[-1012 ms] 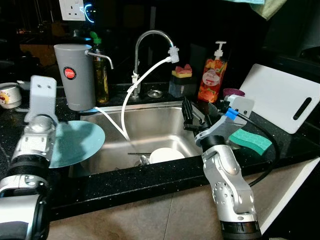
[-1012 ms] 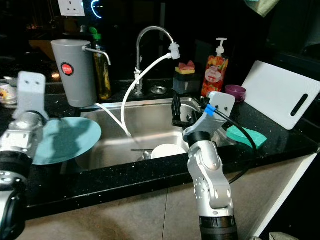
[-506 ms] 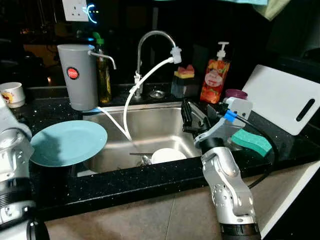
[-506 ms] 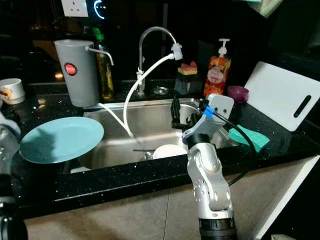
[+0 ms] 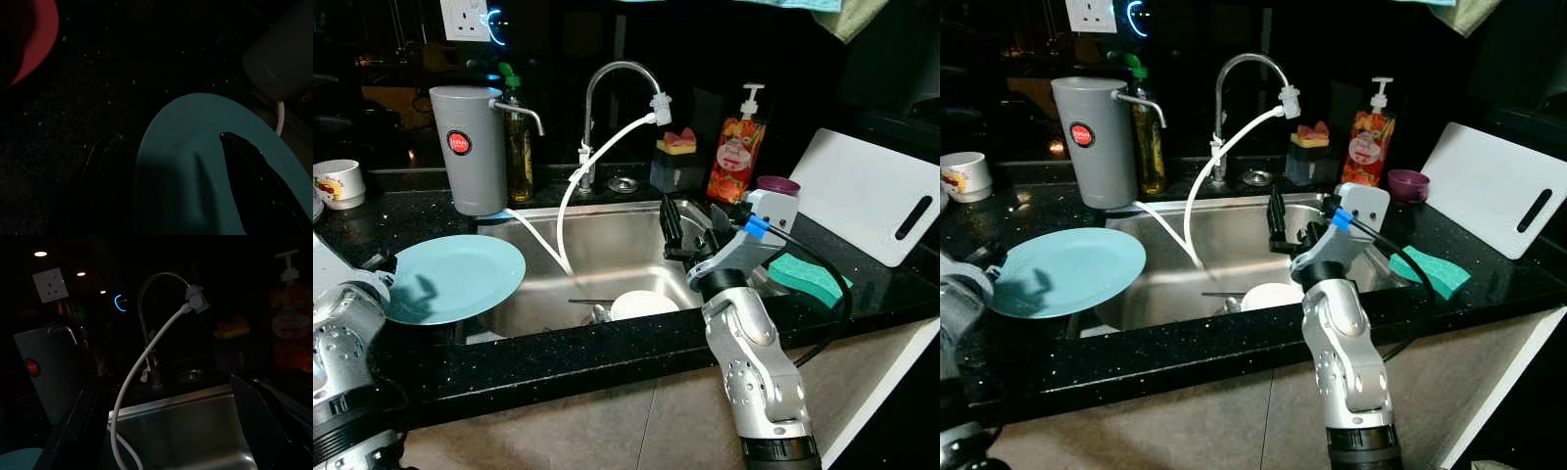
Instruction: Kitchen organization
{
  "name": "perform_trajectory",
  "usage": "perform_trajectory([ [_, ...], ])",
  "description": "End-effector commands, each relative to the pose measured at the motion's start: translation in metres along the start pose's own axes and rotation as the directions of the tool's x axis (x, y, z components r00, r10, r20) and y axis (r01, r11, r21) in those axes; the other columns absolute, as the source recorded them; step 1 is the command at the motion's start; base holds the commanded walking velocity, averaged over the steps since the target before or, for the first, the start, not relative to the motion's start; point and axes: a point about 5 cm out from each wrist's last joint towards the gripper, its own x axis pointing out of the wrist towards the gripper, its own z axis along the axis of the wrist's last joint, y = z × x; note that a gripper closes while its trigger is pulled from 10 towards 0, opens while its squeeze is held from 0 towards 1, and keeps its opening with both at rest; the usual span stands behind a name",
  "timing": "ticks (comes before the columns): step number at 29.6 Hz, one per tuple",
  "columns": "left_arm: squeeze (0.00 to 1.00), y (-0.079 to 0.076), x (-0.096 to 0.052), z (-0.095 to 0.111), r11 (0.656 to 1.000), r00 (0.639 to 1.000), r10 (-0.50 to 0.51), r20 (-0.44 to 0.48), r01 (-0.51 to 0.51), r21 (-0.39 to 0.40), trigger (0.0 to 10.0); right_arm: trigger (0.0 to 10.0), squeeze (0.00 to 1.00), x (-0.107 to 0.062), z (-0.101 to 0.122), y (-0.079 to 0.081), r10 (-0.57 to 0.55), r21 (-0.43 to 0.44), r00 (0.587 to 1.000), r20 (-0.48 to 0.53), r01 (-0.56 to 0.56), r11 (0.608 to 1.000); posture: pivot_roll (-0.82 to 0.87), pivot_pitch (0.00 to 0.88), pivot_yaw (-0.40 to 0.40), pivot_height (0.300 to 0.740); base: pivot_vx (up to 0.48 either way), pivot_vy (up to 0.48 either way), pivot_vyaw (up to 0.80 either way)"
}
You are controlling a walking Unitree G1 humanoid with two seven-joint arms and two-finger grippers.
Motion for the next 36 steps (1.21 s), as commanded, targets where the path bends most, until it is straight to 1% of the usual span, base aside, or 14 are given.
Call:
perform_trajectory([
  [1,0.00,0.002,-0.003,-0.007,0.999,0.999,0.001,-0.051,-0.002,-0.032,10.0,10.0,0.00,0.001,-0.002,0.001,0.002,0.000,1.000,-0.012,-0.002,1.000,0.13,0.054,-0.078,0.740,0.000,0.000,0.00],
  [4,0.00,0.004,-0.004,-0.014,0.998,0.995,0.005,-0.095,-0.011,-0.056,10.0,10.0,0.00,0.001,-0.001,0.000,0.002,-0.001,1.000,-0.011,-0.002,1.000,0.13,0.054,-0.078,0.740,0.000,0.000,0.00],
  [12,0.00,0.009,-0.003,-0.017,0.998,0.993,0.023,-0.113,-0.030,-0.056,10.0,10.0,0.00,0.001,-0.001,-0.001,-0.004,-0.004,1.000,-0.012,0.004,1.000,0.12,0.058,-0.079,0.740,0.000,0.000,0.00],
  [14,0.00,0.009,-0.003,-0.019,0.997,0.992,0.020,-0.127,-0.028,-0.066,10.0,10.0,0.00,0.001,-0.001,-0.002,-0.005,-0.005,1.000,-0.013,0.005,1.000,0.12,0.059,-0.079,0.740,0.000,0.000,0.00],
  [15,0.00,0.009,-0.002,-0.022,0.996,0.989,0.005,-0.146,-0.017,-0.085,9.9,10.0,0.00,0.001,-0.002,-0.002,-0.005,-0.005,1.000,-0.014,0.005,1.000,0.12,0.059,-0.079,0.740,0.000,0.000,0.00],
  [16,0.00,0.008,-0.001,-0.025,0.994,0.985,-0.013,-0.170,-0.005,-0.107,5.9,10.0,0.00,0.001,-0.002,-0.001,-0.006,-0.004,1.000,-0.014,0.006,1.000,0.13,0.059,-0.080,0.740,0.000,0.000,0.00],
  [17,0.00,0.007,0.000,-0.028,0.994,0.983,-0.024,-0.182,0.003,-0.111,3.8,10.0,0.00,0.002,-0.002,-0.001,-0.005,-0.004,1.000,-0.014,0.005,1.000,0.13,0.058,-0.080,0.740,0.000,0.000,0.00],
  [18,0.00,0.006,0.001,-0.028,0.994,0.982,-0.032,-0.185,0.012,-0.107,2.5,10.0,0.00,0.002,-0.002,-0.001,-0.005,-0.003,1.000,-0.014,0.005,1.000,0.13,0.058,-0.080,0.740,0.000,0.000,0.00],
  [19,0.00,0.006,0.001,-0.028,0.995,0.982,-0.036,-0.184,0.018,-0.100,0.0,10.0,0.00,0.002,-0.002,-0.001,-0.005,-0.003,1.000,-0.013,0.005,1.000,0.13,0.058,-0.080,0.740,0.000,0.000,0.00],
  [24,0.00,0.003,0.004,-0.031,0.993,0.974,-0.078,-0.211,0.057,-0.103,0.0,10.0,0.00,0.002,-0.001,-0.001,-0.006,-0.004,1.000,-0.011,0.006,1.000,0.12,0.057,-0.080,0.740,0.000,0.000,0.00],
  [33,0.00,0.005,0.008,-0.036,0.993,0.970,-0.083,-0.227,0.060,-0.105,0.0,10.0,0.00,0.002,-0.001,-0.002,-0.012,-0.010,1.000,-0.010,0.012,1.000,0.11,0.056,-0.078,0.740,0.000,0.000,0.00],
  [35,0.00,0.005,0.008,-0.035,0.992,0.973,-0.083,-0.217,0.060,-0.109,0.0,10.0,0.00,0.002,-0.001,-0.003,-0.012,-0.010,1.000,-0.010,0.012,1.000,0.11,0.057,-0.080,0.740,0.000,0.000,0.00],
  [36,0.00,0.002,0.008,-0.030,0.988,0.979,-0.105,-0.177,0.082,-0.133,0.0,10.0,0.00,0.001,0.000,-0.003,-0.012,-0.010,1.000,-0.010,0.011,1.000,0.11,0.057,-0.080,0.740,0.000,0.000,0.00],
])
